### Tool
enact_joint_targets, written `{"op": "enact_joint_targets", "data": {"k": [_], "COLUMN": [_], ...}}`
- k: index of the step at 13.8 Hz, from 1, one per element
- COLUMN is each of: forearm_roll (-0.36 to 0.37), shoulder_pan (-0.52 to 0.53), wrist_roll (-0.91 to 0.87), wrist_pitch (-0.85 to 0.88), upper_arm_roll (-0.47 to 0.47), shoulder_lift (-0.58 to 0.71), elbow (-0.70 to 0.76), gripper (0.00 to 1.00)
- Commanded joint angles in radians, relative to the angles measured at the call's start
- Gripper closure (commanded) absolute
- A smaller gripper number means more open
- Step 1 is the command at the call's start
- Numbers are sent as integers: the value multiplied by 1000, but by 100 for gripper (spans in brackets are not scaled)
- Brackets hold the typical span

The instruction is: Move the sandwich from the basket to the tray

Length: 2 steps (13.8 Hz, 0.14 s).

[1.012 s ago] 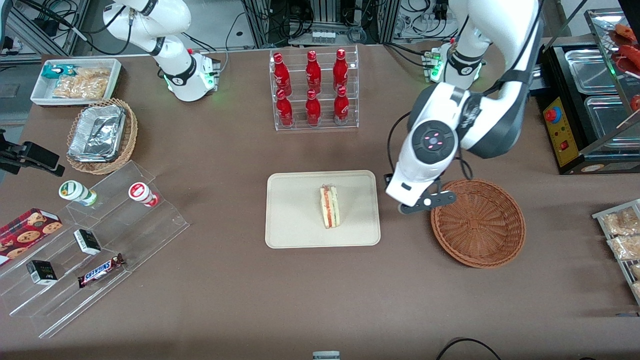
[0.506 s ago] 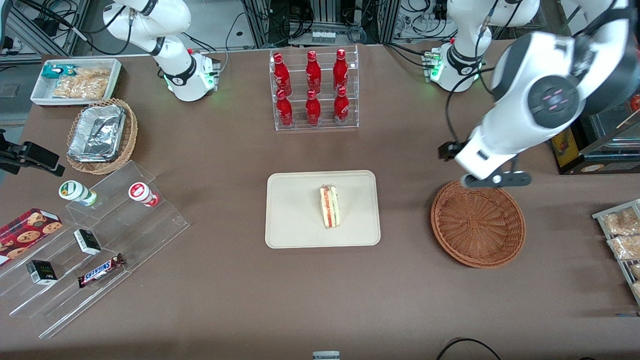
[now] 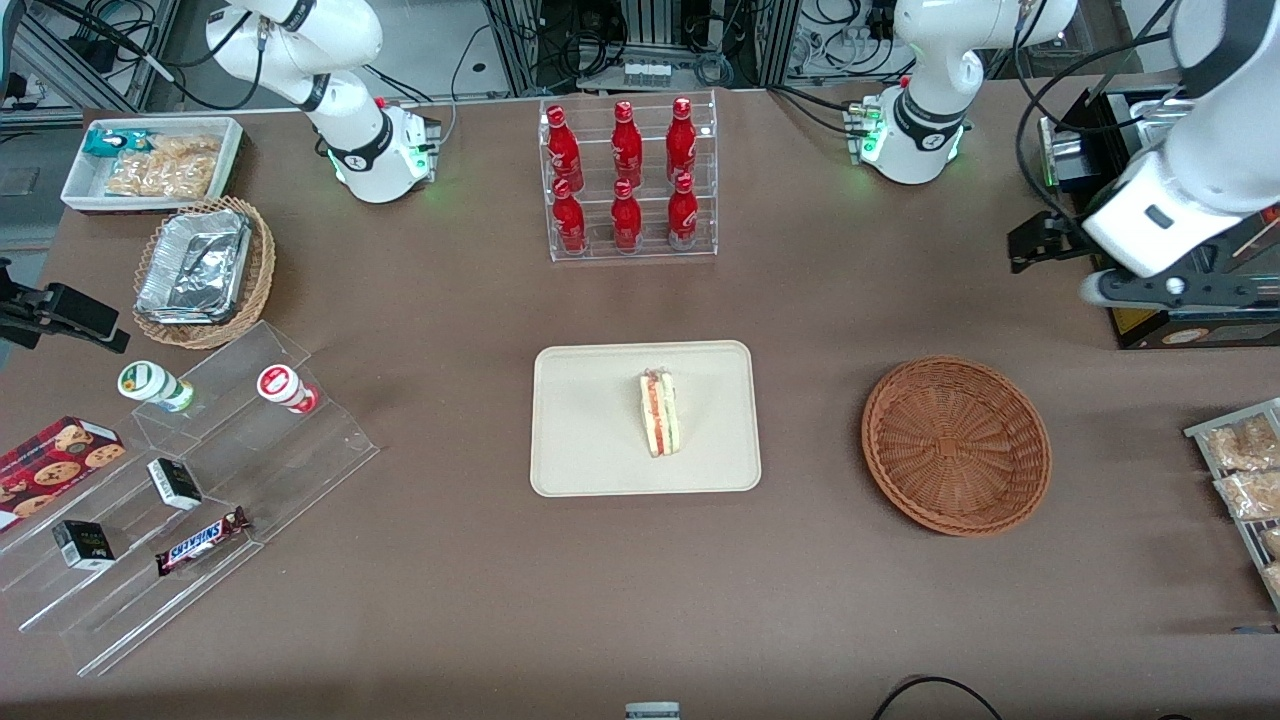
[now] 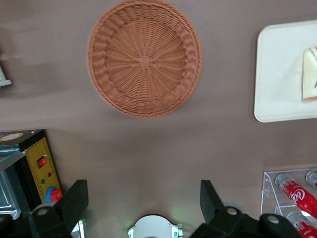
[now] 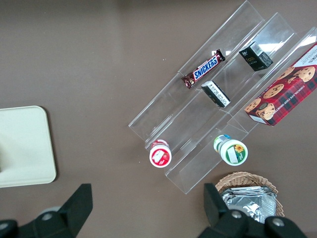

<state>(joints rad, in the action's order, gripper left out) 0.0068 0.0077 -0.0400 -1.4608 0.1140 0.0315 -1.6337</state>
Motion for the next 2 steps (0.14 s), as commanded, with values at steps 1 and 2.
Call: {"op": "enact_joint_targets", "data": {"k": [1, 2], "forearm_roll": [-5, -7], "shoulder_pan": [14, 15], "wrist_roll": [14, 14], "wrist_pitch": [-59, -76], "upper_arm_roll": [-22, -22], "shoulder_lift": [10, 10], "elbow": [-9, -12], "gripper": [0, 0]}}
